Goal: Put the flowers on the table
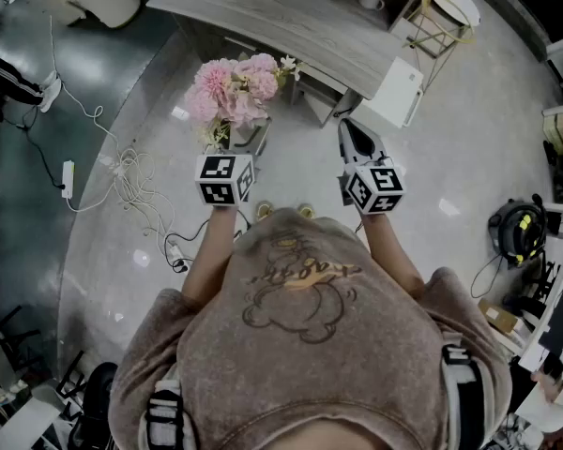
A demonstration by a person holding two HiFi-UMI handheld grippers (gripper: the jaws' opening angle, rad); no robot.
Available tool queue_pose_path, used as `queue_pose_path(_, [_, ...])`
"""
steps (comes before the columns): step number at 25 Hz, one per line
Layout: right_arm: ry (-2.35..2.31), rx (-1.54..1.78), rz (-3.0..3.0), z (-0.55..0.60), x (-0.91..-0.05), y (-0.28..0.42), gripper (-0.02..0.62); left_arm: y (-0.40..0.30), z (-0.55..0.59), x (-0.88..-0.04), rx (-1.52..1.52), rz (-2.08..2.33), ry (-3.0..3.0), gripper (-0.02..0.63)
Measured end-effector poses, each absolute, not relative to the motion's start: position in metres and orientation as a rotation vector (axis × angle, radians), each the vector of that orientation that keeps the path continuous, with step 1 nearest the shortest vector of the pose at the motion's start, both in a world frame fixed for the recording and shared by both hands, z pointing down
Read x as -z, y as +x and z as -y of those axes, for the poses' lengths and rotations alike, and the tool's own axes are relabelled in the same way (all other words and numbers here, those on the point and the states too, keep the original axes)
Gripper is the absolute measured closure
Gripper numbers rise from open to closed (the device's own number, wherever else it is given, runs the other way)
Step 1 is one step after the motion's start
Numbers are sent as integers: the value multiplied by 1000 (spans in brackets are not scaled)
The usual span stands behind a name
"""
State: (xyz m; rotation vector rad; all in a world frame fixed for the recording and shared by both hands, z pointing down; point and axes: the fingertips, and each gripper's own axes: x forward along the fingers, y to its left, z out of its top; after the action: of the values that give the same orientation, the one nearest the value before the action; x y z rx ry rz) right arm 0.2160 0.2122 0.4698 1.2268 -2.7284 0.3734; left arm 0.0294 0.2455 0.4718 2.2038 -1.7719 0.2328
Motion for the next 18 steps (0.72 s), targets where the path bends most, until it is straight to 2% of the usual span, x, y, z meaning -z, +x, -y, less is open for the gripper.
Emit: queue_pose_path(18, [1319, -383, 2712, -217, -466, 208, 601, 21, -247, -462, -238, 1742, 2276, 267])
